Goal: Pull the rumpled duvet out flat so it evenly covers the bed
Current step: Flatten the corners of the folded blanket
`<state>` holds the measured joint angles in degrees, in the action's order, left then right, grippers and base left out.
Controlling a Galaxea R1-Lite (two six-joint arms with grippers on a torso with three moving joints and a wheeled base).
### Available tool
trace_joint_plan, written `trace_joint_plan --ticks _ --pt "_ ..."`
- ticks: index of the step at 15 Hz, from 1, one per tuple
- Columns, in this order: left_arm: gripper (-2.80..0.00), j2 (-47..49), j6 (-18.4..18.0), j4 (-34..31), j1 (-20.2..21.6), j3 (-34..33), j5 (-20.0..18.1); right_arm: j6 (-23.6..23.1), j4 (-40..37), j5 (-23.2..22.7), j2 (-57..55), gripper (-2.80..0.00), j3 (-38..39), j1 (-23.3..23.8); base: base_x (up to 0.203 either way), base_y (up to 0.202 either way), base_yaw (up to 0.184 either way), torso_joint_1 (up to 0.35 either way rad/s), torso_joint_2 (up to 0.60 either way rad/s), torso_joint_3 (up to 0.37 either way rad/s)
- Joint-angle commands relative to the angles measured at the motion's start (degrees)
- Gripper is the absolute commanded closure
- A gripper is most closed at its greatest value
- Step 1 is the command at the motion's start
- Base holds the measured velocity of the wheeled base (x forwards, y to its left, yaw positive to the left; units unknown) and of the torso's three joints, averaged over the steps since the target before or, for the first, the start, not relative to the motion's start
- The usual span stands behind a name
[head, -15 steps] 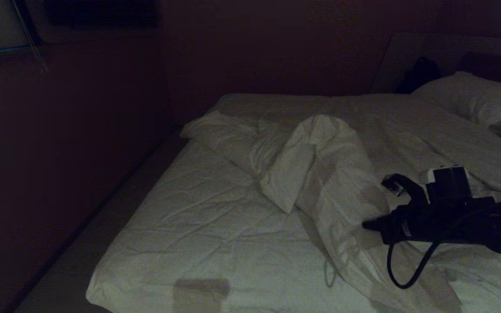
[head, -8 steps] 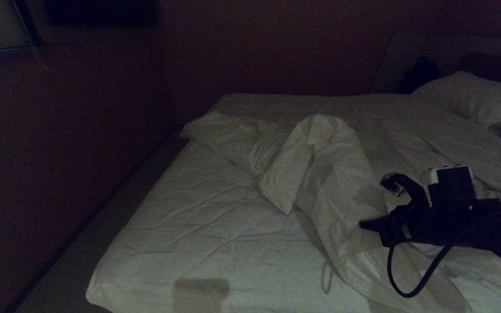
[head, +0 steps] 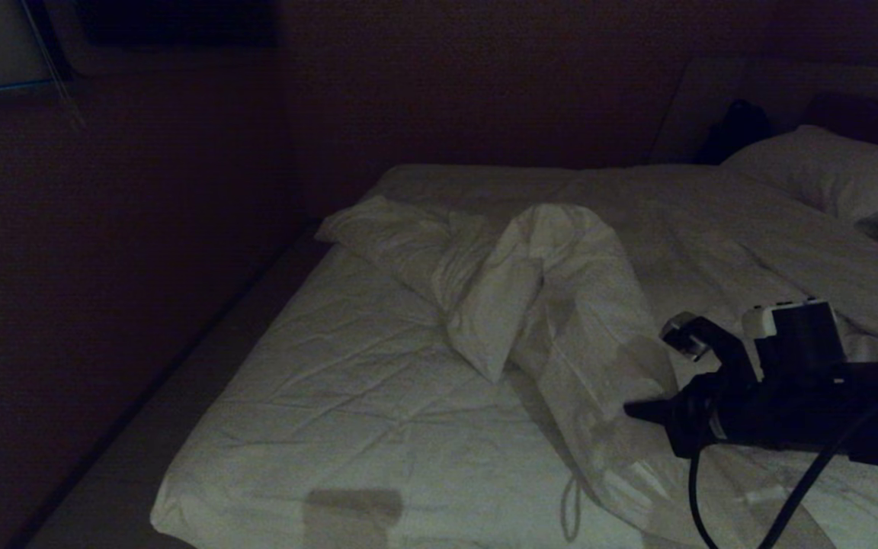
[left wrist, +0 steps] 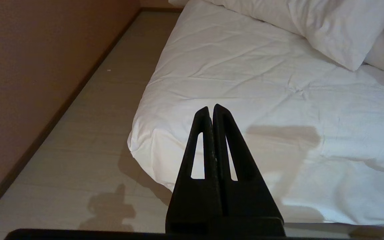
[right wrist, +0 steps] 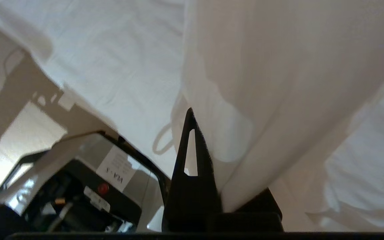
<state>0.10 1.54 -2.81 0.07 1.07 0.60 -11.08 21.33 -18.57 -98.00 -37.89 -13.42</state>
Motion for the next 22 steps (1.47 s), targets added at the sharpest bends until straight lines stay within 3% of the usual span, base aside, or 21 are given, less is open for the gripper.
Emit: trace_joint_plan --ticks 1,5,10,19,22 --pt "0.0 0.0 0.0 0.0 0.0 0.0 0.0 -1.2 0.1 -0.1 1.1 0.0 1.0 -1.4 0.0 0.0 0.0 0.0 0.0 0.0" --pt "0.0 0.0 0.0 0.0 0.0 0.0 0.0 -1.8 0.2 -0.1 1.1 0.0 2.5 -3.2 0.0 0.0 0.0 0.0 0.0 0.0" --pt "0.0 0.0 0.0 0.0 0.0 0.0 0.0 -8.2 0.1 -0.2 2.5 0.0 5.8 -6.0 0.0 0.0 0.0 0.0 0.0 0.0" --pt "0.0 0.0 0.0 0.0 0.0 0.0 0.0 -8.7 0.2 0.4 5.0 0.0 8.9 -11.7 0.0 0.0 0.0 0.0 0.0 0.0" --pt "0.0 0.0 0.0 0.0 0.0 0.0 0.0 -13.2 0.2 0.1 4.4 0.0 10.5 -12.0 0.0 0.0 0.0 0.0 0.0 0.0"
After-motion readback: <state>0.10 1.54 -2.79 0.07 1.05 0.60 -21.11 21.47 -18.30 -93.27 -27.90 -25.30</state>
